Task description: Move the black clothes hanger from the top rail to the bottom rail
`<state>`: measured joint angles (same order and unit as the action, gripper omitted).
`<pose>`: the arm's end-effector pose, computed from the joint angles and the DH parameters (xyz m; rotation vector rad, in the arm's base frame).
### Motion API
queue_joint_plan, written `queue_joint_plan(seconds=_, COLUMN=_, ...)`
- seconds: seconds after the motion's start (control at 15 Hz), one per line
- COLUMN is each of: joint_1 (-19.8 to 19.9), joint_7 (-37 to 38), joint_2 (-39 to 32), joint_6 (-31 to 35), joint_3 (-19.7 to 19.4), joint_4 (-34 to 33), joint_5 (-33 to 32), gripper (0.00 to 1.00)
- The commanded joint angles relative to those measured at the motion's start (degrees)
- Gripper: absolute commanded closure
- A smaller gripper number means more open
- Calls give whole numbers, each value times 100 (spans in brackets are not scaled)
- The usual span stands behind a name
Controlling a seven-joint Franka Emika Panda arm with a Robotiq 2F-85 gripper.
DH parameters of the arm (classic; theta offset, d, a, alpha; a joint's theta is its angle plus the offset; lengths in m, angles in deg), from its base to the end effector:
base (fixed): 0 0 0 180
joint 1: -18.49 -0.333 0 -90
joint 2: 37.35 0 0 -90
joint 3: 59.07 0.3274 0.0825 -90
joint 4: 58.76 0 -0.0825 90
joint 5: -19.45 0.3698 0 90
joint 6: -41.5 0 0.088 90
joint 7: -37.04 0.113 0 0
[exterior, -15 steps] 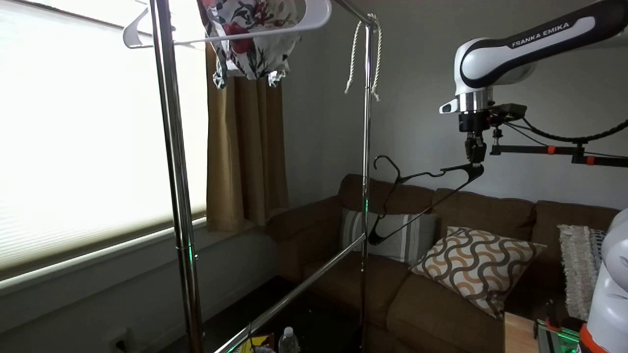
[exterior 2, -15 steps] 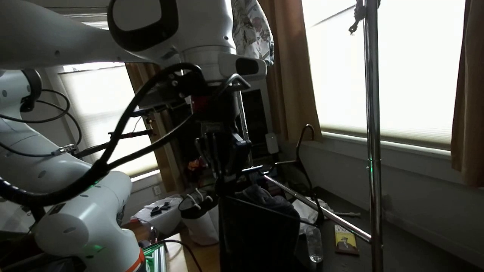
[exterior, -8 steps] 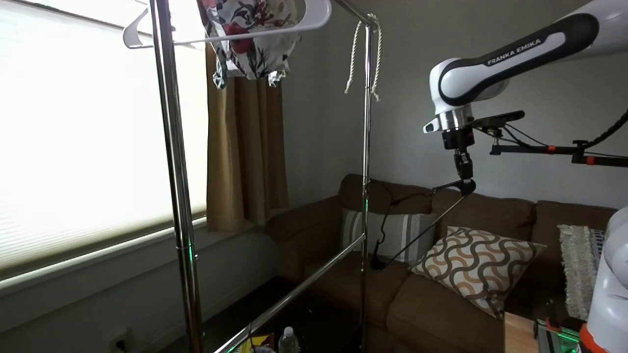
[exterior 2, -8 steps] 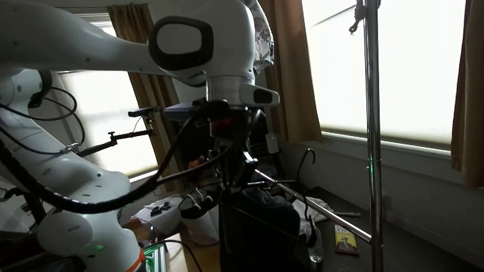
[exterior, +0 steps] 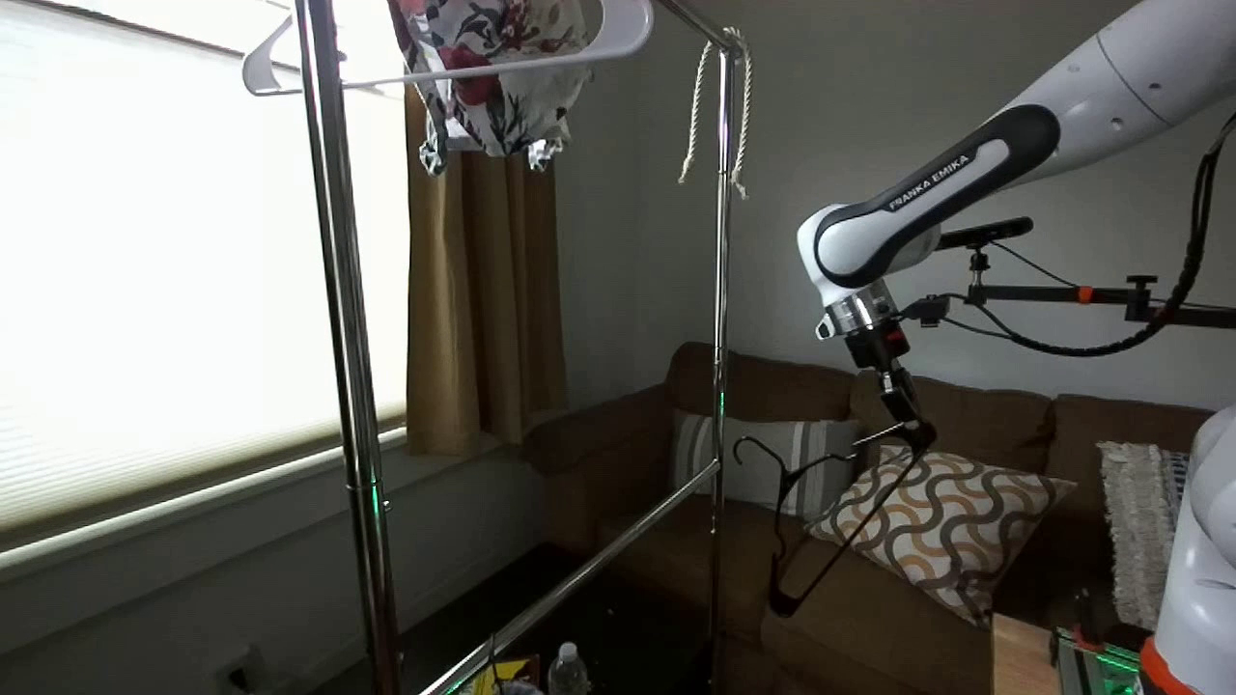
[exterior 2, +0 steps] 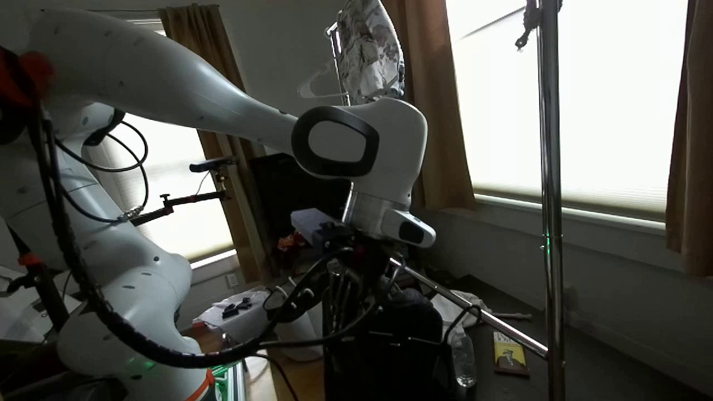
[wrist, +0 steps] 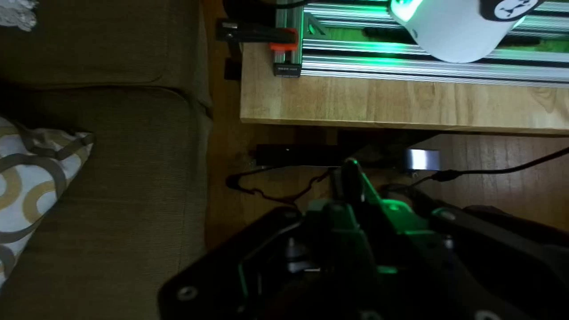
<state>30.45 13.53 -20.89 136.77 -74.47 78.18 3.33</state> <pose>0.3247 -0.2029 0.4116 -3.0388 -0.0766 0.7494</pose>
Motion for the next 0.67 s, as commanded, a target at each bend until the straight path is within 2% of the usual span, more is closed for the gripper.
queue_joint_plan(seconds=0.0, joint_1=-7, joint_7=-11, joint_2=-61, joint_6=1, joint_3=-48, joint_4=-15, joint_5=38, gripper=98)
queue_joint_plan(seconds=0.13, joint_1=12, joint_7=228, joint_2=-251, joint_6=-51, joint_3=28, joint_4=-292, joint_5=-215, gripper=98)
queue_joint_plan(seconds=0.47, joint_1=-31, joint_7=974, joint_2=-1156, joint_6=-105, joint_3=196, joint_4=-1196, joint_5=-274, gripper=98)
queue_joint_plan(seconds=0.6, joint_1=-28, joint_7=1045, joint_2=-1521, joint_6=-93, joint_3=221, joint_4=-1468, joint_5=-159, gripper=98)
